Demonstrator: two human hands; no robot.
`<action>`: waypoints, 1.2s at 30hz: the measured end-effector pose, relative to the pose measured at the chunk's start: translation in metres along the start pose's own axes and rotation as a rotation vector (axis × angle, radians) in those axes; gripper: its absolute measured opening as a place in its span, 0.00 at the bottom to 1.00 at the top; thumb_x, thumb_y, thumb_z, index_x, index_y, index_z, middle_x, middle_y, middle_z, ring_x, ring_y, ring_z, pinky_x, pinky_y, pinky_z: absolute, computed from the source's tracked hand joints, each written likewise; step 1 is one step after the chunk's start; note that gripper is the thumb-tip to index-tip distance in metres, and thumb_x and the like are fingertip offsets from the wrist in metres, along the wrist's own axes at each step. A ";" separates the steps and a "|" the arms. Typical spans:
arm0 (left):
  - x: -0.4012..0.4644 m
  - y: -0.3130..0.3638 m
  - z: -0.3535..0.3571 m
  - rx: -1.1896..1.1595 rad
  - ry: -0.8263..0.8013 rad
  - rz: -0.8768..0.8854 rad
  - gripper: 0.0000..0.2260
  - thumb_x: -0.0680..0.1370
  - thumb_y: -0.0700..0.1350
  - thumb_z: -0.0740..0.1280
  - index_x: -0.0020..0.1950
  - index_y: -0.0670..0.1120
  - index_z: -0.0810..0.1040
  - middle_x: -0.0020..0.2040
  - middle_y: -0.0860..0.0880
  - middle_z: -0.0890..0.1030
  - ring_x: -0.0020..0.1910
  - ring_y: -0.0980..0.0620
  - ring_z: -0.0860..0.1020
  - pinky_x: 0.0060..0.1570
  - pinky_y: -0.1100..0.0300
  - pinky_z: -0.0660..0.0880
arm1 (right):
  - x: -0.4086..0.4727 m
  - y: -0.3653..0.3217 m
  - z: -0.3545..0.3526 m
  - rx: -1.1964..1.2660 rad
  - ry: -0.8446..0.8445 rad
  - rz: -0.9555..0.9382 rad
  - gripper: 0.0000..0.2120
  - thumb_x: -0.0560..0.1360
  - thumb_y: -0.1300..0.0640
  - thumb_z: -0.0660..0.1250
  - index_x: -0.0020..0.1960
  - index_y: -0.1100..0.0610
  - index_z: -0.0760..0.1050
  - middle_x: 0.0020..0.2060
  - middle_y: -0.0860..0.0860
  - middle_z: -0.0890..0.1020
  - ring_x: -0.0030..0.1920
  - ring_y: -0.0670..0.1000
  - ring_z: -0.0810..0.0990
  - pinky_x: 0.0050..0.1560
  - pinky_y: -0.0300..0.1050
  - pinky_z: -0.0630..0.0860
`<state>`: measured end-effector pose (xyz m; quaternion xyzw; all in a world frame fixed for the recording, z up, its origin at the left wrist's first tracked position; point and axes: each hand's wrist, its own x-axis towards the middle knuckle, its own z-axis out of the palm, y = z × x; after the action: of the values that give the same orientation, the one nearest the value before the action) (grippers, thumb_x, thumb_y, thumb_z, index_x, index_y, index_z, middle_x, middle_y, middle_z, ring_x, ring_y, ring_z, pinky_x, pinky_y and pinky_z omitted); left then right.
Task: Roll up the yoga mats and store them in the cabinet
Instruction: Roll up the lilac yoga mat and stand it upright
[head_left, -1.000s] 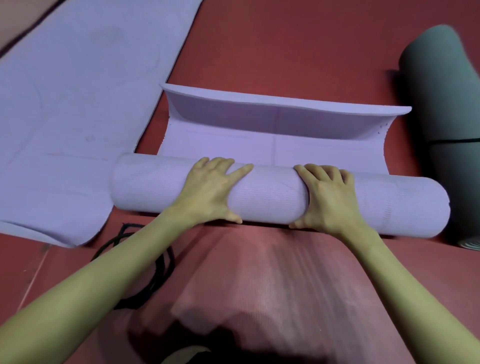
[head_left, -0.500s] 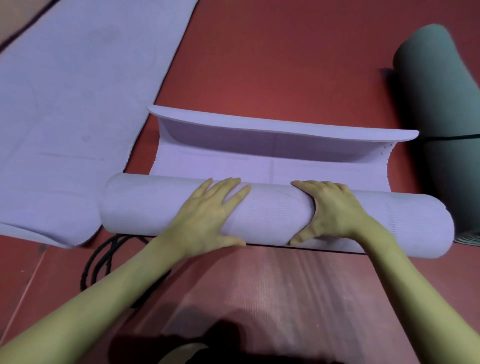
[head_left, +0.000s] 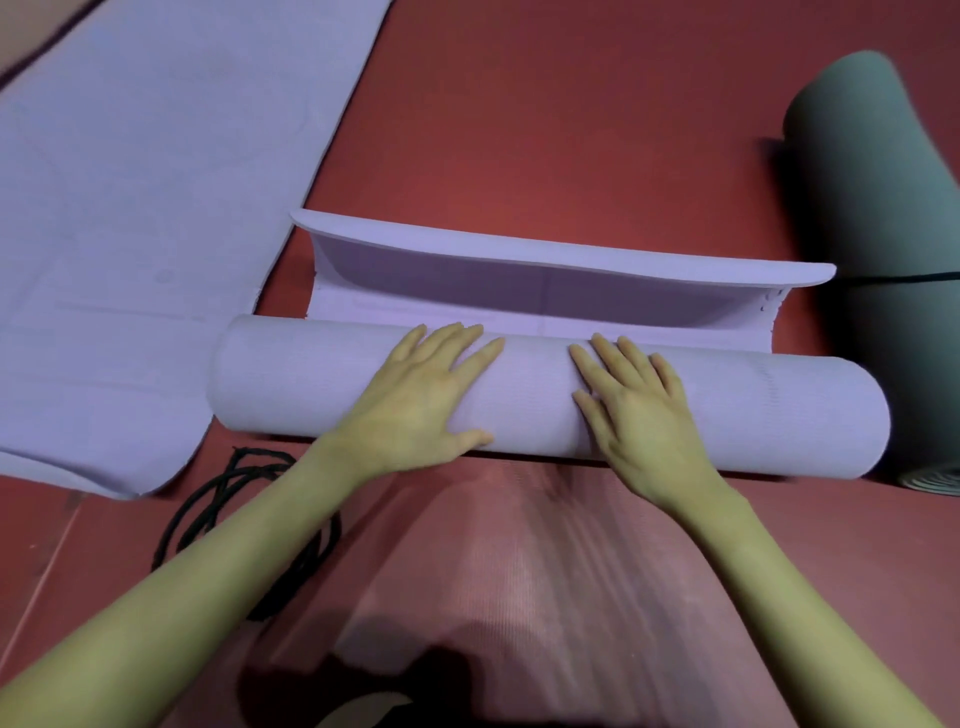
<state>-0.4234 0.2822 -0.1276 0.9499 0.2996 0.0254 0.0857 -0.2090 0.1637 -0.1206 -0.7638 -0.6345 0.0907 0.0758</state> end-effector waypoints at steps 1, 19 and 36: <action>-0.004 0.003 0.005 0.033 0.041 -0.006 0.39 0.73 0.65 0.62 0.79 0.51 0.54 0.78 0.46 0.57 0.77 0.47 0.54 0.76 0.48 0.46 | 0.006 0.001 0.000 -0.006 -0.013 0.007 0.34 0.77 0.41 0.37 0.76 0.52 0.62 0.76 0.53 0.63 0.77 0.57 0.57 0.75 0.55 0.49; 0.025 -0.012 0.001 0.129 -0.038 -0.077 0.53 0.65 0.68 0.71 0.79 0.50 0.44 0.79 0.45 0.48 0.78 0.45 0.46 0.74 0.39 0.41 | 0.023 0.006 -0.003 -0.163 -0.101 0.018 0.62 0.56 0.40 0.80 0.79 0.51 0.48 0.78 0.53 0.52 0.78 0.57 0.49 0.74 0.61 0.43; 0.021 -0.004 -0.016 0.085 -0.109 -0.157 0.53 0.57 0.63 0.78 0.77 0.55 0.56 0.75 0.53 0.62 0.73 0.50 0.61 0.71 0.45 0.54 | 0.033 0.004 -0.004 -0.271 0.002 -0.002 0.58 0.45 0.35 0.77 0.72 0.49 0.65 0.62 0.49 0.74 0.59 0.60 0.71 0.58 0.57 0.61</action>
<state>-0.4098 0.3000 -0.1129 0.9263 0.3688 -0.0457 0.0630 -0.1988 0.1957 -0.1194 -0.7664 -0.6418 0.0034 -0.0274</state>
